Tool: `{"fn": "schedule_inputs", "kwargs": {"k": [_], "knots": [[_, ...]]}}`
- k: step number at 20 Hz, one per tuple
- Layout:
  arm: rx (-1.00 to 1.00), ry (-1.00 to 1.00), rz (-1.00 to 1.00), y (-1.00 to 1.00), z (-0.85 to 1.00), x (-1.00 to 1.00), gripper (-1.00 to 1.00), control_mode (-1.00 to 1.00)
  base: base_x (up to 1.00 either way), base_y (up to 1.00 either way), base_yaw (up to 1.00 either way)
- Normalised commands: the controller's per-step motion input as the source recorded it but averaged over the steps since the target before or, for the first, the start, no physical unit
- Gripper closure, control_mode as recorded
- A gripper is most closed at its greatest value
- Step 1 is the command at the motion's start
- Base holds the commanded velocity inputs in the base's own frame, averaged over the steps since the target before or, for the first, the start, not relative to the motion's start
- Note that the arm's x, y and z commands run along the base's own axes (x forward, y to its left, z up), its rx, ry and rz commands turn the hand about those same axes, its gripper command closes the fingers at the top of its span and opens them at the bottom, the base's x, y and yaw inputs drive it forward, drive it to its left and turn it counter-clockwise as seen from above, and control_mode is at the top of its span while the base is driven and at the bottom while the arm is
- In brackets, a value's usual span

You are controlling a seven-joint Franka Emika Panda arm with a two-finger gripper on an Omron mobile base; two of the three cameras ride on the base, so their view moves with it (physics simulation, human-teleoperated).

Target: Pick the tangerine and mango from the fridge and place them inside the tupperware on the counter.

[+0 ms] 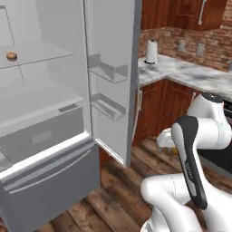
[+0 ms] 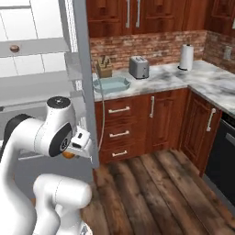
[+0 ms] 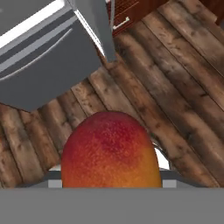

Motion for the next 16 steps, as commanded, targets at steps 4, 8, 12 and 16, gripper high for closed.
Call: {"fn": "schedule_inputs", "kwargs": {"k": [4,8,12,16], "knots": [[0.00,0.00,0.00,0.00,0.00,0.00,1.00,1.00,0.07,-0.43,-0.75],[0.00,0.00,0.00,0.00,0.00,0.00,1.00,1.00,0.45,-0.39,-0.10],[0.00,0.00,0.00,0.00,0.00,0.00,1.00,1.00,0.65,-0.34,0.18],[0.00,0.00,0.00,0.00,0.00,0.00,1.00,1.00,0.66,-0.51,0.55]]}}
